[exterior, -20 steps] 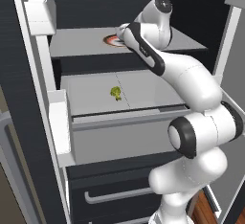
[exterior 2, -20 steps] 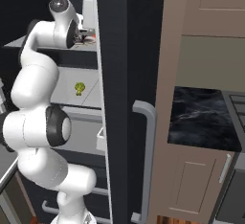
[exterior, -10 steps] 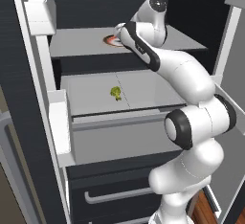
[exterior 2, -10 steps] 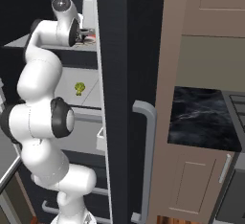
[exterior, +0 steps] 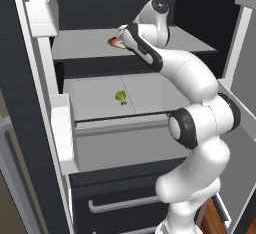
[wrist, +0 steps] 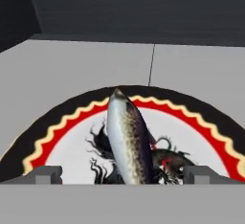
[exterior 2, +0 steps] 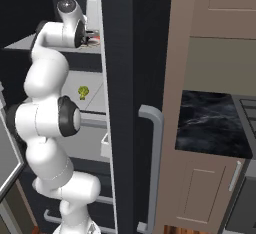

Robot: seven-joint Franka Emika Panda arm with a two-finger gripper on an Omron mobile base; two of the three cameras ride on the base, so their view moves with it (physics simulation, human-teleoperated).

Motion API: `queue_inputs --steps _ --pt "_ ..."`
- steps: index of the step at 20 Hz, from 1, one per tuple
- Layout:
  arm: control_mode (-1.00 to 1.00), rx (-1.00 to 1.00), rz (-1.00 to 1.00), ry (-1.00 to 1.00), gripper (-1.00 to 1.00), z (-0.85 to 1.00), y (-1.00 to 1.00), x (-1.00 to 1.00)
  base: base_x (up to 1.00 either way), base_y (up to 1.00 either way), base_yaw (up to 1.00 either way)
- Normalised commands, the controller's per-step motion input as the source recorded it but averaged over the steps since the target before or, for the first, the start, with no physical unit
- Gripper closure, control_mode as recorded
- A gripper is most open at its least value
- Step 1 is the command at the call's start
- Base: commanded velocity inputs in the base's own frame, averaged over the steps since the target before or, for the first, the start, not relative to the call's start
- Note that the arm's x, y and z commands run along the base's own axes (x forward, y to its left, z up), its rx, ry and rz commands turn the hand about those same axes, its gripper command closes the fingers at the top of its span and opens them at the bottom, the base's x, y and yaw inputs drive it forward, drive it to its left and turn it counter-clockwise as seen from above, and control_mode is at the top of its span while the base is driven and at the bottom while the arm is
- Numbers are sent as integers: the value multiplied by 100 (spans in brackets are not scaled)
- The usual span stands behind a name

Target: Transport the fish from the fridge to the microwave and turn on the microwave.

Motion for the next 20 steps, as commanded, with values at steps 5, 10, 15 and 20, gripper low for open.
queue_inputs --steps 5,10,15,20 --pt "-100 0 0 2 -100 -3 1 29 0 0 0" --pt "-100 0 0 1 -100 -4 3 25 0 0 0" --pt "-100 0 0 1 -100 -6 4 20 0 0 0" --pt "-100 0 0 0 -100 -7 3 13 0 0 0"
